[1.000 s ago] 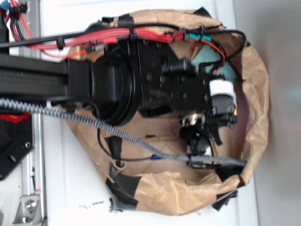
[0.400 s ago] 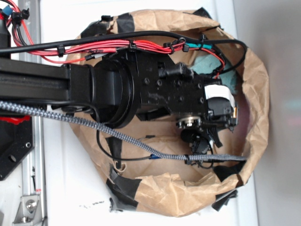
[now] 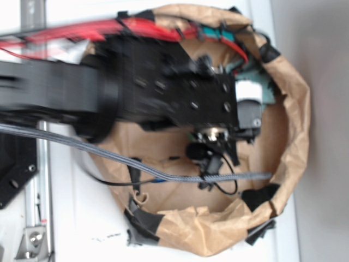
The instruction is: Grab the green ball.
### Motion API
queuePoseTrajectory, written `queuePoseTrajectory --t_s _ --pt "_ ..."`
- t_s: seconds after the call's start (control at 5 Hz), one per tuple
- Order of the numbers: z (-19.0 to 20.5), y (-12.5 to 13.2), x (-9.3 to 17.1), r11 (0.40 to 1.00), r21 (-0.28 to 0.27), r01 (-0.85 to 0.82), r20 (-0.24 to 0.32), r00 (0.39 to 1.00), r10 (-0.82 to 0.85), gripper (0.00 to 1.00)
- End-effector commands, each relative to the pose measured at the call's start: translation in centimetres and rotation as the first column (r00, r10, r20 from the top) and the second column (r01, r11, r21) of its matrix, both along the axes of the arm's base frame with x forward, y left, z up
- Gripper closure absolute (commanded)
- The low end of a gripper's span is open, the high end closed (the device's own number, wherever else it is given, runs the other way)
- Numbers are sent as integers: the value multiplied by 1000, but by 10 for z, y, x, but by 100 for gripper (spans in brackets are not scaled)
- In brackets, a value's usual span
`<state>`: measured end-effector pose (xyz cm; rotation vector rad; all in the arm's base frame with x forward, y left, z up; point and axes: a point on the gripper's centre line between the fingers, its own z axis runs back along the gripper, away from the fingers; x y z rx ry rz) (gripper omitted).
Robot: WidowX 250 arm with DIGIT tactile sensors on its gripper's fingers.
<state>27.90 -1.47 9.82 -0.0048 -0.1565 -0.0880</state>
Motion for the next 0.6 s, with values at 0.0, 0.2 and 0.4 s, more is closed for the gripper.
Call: queuePoseTrajectory --t_s 0.0,0.2,0.4 --pt "119 12 -62 929 -186 -320 102 934 342 100" --pt "118 12 -69 880 -206 -429 88 887 453 100" --pt "112 10 -76 882 -173 -439 70 888 455 100"
